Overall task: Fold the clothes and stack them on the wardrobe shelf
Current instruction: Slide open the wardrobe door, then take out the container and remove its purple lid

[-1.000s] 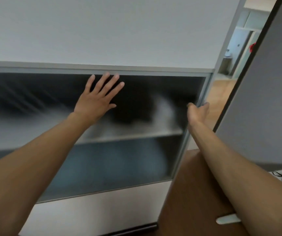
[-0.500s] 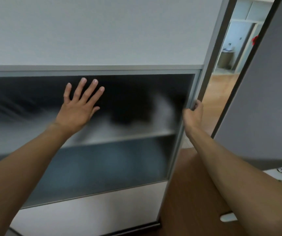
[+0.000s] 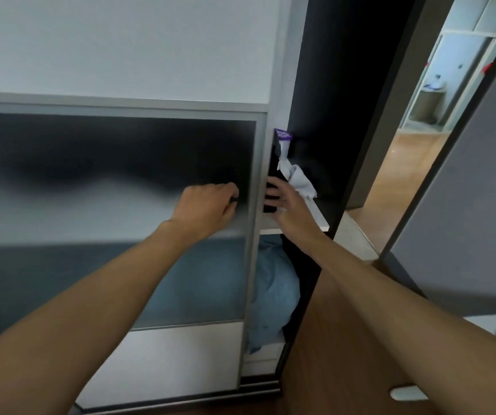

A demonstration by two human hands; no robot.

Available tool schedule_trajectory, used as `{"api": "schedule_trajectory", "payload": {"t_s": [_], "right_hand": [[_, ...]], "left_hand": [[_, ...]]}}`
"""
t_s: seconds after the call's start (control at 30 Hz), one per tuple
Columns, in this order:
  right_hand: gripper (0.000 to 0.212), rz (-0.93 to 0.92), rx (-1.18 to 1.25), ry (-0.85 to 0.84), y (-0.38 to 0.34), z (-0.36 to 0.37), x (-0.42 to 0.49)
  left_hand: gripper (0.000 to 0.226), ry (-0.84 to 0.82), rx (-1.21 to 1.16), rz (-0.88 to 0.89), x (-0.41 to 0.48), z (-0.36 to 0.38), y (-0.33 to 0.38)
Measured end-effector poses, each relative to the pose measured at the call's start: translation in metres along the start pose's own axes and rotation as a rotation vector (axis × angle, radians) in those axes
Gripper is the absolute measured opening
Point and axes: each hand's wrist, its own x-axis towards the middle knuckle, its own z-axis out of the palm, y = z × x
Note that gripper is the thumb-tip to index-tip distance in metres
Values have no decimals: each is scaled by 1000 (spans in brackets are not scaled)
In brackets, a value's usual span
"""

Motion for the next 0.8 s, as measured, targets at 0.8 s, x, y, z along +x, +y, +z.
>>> {"api": "schedule_trajectory", "payload": {"t_s": [0.8], "right_hand": [[57, 260, -987, -344, 91, -33, 39]], "left_hand": [[22, 144, 49, -961, -59, -2, -72]]}}
